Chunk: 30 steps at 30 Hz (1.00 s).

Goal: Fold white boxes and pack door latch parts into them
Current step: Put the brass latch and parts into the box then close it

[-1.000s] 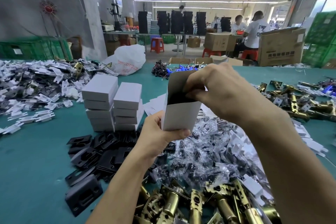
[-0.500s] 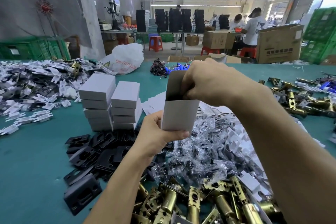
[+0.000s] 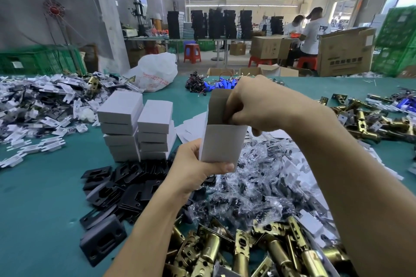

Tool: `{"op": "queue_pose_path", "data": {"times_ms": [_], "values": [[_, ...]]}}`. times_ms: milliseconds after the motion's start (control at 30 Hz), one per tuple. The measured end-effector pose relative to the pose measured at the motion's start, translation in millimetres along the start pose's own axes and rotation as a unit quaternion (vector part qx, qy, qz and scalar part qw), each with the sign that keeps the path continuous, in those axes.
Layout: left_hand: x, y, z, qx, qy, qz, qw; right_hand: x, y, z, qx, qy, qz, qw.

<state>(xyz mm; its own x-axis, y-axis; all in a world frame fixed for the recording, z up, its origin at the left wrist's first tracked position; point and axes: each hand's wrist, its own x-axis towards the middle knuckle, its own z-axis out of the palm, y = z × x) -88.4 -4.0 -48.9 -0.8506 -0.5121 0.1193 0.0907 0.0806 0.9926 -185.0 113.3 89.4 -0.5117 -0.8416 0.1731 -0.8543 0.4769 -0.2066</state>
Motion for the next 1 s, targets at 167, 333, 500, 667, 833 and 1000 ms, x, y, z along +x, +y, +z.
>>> {"op": "queue_pose_path", "data": {"times_ms": [167, 333, 500, 667, 833, 1000], "values": [[2.7, -1.9, -1.8, -0.024, 0.018, -0.018, 0.999, -3.7, 15.3, 14.3, 0.155, 0.146, -0.039, 0.976], [5.4, -4.1, -4.2, -0.046, 0.048, -0.045, 0.997, -14.0, 43.4, 45.2, 0.234, 0.235, 0.044, 0.942], [4.2, -3.2, -0.3, -0.096, 0.021, -0.060, 0.993, -20.8, 52.2, 59.9, 0.386, 0.234, 0.105, 0.886], [5.8, -4.8, -3.4, -0.151, 0.028, -0.057, 0.987, -23.4, 61.2, 69.8, 0.172, 0.076, 0.113, 0.976], [7.1, -3.6, -1.0, -0.205, 0.014, -0.041, 0.978, -40.9, 57.1, 84.7, -0.011, -0.183, 0.176, 0.967], [5.8, -2.8, 0.8, -0.235, 0.036, -0.042, 0.970, -41.5, 57.2, 96.0, -0.017, -0.127, 0.161, 0.979]]}}
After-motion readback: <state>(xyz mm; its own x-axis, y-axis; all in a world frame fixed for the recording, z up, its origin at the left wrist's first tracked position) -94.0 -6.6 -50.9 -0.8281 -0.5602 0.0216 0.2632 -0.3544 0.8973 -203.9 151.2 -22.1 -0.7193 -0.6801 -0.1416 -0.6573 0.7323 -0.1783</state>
